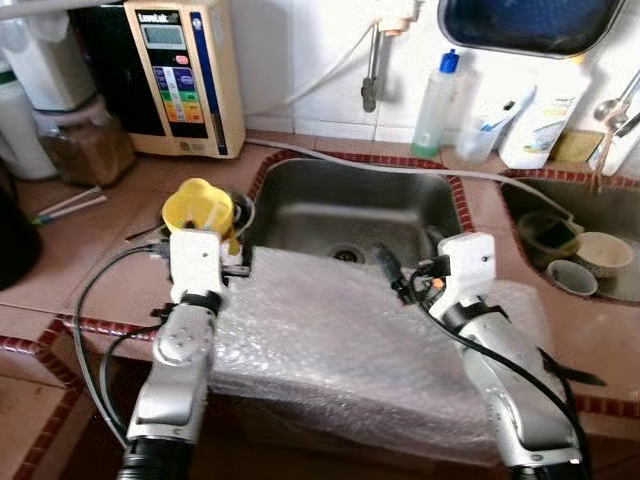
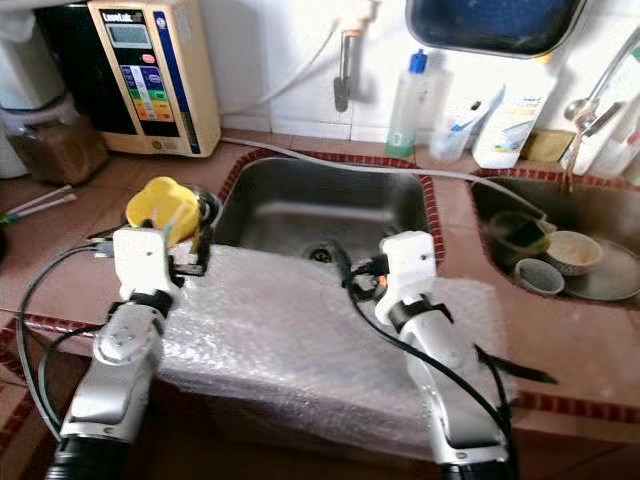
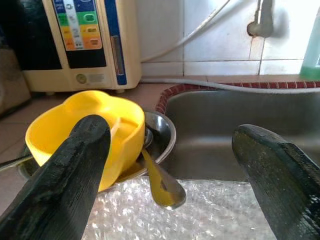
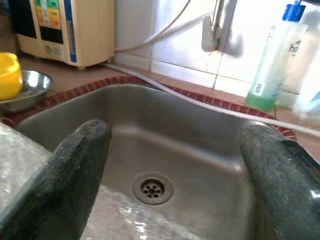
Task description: Kitchen organization
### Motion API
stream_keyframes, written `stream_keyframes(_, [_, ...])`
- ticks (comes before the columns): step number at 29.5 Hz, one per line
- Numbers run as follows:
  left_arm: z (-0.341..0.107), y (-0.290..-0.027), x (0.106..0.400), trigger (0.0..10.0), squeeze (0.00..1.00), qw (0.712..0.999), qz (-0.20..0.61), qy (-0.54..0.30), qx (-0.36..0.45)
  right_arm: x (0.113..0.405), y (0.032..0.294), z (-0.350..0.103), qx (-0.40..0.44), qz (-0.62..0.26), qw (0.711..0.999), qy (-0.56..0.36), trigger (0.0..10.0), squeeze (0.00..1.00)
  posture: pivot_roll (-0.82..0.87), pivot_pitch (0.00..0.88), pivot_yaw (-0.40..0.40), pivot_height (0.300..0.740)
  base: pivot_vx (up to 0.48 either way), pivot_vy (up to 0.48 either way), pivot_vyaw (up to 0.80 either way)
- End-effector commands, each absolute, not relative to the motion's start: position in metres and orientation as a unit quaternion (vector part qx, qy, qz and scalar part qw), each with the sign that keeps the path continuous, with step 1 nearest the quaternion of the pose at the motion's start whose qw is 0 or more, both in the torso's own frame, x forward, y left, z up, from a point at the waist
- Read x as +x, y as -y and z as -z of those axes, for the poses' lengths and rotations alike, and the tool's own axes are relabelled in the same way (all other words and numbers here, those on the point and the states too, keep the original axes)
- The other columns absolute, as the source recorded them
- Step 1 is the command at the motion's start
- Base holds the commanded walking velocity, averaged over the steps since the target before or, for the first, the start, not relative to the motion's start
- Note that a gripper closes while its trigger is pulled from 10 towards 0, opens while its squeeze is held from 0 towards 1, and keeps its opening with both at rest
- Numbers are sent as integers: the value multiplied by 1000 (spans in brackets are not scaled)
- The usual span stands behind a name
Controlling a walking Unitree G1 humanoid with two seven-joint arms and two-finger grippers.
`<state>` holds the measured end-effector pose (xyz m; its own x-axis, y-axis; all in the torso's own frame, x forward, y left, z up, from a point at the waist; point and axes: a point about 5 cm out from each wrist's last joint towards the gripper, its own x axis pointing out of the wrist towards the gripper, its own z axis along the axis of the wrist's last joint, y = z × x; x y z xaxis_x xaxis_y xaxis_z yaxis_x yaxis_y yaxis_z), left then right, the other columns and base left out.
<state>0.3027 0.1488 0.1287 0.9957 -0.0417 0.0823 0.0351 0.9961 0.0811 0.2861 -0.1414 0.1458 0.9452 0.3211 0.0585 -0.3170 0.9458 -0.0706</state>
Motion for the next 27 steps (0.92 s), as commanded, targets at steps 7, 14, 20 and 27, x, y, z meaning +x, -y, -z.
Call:
stream_keyframes(7, [-134,-163,300,10000,0,997,-23,55,52,291,126,-154,7,-163,985,55,10000,0,8,0,1,740,0,0,0])
stream_keyframes(14, [-139,-165,300,10000,0,995,-33,66,63,291,128,-153,7,-161,986,41,10000,0,9,0,0,740,0,0,0])
stream_keyframes(20, [-153,-168,299,10000,0,992,-38,97,77,293,137,-157,30,-154,986,50,10000,0,13,0,-4,740,0,0,0])
stream_keyframes(27, [-161,-171,288,10000,0,990,-41,105,80,288,131,-166,21,-180,981,73,10000,0,12,0,-6,740,0,0,0])
